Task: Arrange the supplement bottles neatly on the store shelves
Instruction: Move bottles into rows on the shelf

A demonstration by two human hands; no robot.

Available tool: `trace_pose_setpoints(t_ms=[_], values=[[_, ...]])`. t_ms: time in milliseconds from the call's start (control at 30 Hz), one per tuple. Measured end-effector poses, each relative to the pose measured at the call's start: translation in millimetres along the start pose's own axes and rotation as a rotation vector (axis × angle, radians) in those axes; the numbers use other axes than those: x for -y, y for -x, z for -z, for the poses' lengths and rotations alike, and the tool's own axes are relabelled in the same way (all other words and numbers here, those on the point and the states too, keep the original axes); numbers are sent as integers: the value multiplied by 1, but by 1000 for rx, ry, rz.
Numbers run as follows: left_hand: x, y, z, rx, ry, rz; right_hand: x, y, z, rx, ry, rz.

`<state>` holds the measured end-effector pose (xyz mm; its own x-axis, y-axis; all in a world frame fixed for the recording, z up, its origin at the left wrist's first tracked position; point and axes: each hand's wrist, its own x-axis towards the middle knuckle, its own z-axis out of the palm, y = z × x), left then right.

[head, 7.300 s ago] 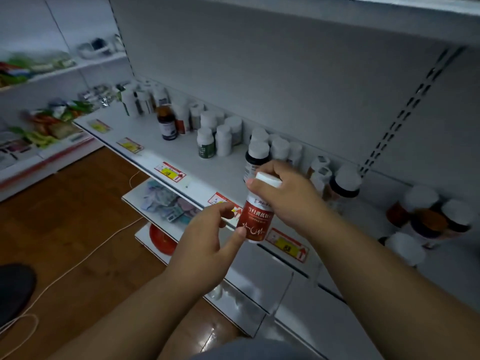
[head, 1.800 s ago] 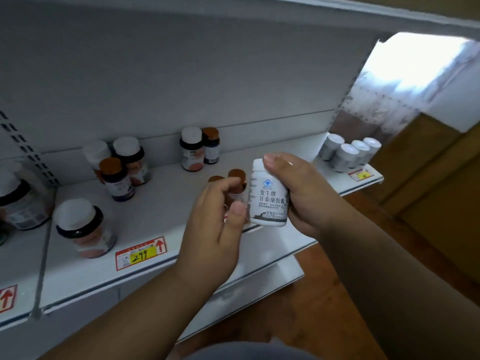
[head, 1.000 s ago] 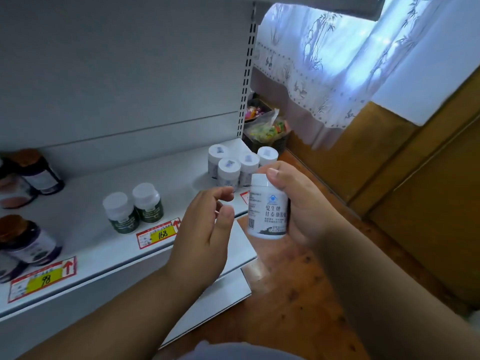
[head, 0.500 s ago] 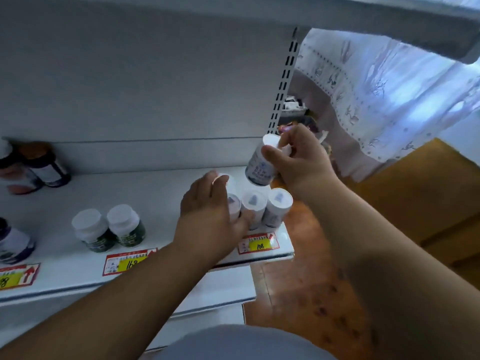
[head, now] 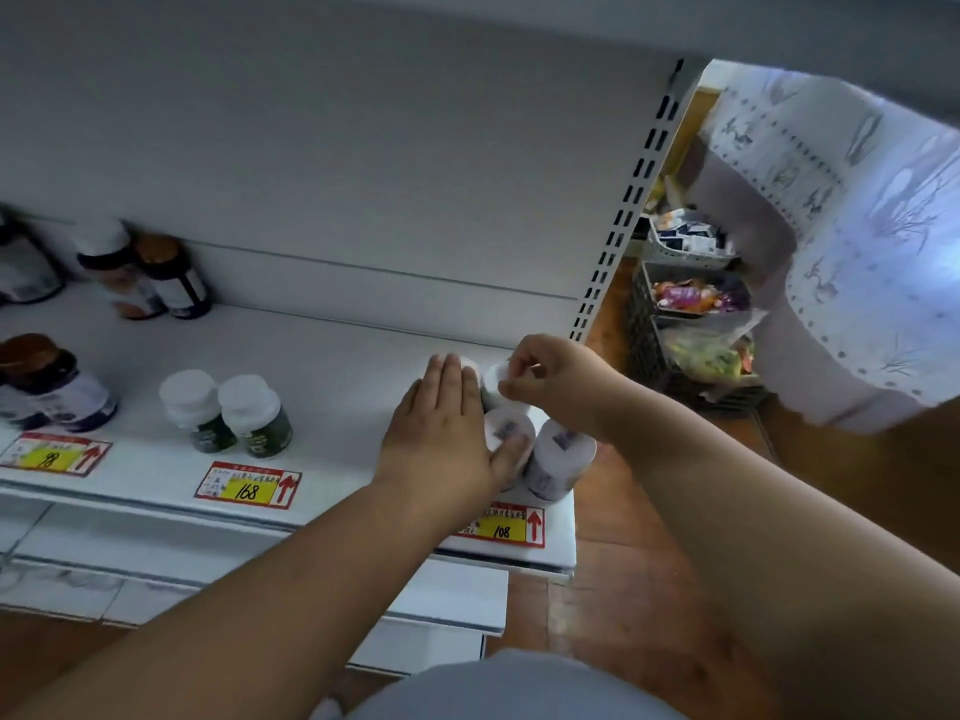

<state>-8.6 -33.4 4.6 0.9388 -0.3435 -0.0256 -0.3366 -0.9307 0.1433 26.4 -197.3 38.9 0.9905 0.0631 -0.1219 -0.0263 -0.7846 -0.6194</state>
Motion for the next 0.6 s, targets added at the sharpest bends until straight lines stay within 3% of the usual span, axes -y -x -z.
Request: trace_pose_setpoints(t_ms=[233,600], values=[[2,-1,-4,-25,-20,-12,-4,-6,-1,75,104,36],[6,0,4,-44,64,-25,4,-1,-6,-116,-1,-36]])
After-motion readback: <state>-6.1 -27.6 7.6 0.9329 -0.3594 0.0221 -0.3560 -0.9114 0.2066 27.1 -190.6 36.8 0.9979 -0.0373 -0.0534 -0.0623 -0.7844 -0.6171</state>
